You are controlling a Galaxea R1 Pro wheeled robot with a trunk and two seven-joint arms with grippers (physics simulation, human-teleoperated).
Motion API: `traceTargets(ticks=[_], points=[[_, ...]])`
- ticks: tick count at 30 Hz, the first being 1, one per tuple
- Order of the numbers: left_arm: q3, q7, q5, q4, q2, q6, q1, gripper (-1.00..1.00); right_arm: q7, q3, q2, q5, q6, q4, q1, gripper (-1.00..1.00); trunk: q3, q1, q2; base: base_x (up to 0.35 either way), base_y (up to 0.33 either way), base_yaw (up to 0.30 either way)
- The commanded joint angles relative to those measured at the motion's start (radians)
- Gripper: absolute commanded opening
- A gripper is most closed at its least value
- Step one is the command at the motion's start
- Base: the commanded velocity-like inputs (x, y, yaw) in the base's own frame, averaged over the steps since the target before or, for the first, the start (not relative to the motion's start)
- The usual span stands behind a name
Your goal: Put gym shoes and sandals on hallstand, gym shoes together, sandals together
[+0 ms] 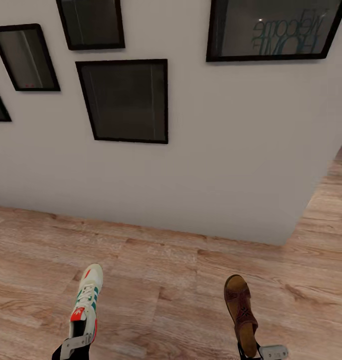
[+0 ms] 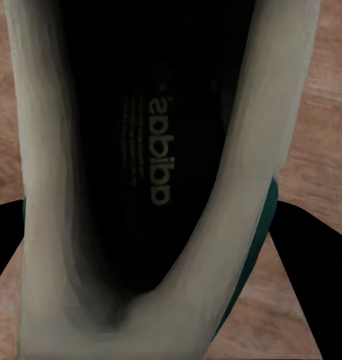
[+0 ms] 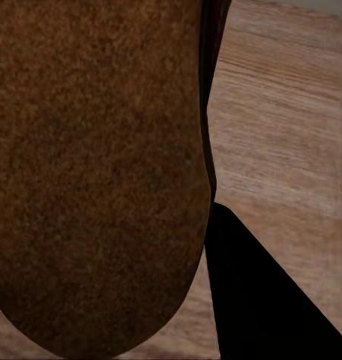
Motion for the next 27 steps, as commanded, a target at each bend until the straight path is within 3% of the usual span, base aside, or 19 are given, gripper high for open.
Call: traceTargets(ticks=[1, 27], points=[[0.008, -0.006, -0.010, 0.000, -0.001, -0.004, -0.001, -1.00, 0.010, -0.008, 0.001, 0.002, -0.003, 0.001, -0.001, -1.00, -0.001, 0.000, 0.000, 0.000, 0.000, -0.300], [0.010, -0.007, -0.010, 0.001, 0.000, -0.004, -0.001, -1.00, 0.010, -0.008, 0.001, 0.002, -0.003, 0.001, -0.001, -1.00, -0.001, 0.000, 0.000, 0.000, -0.006, -0.300]])
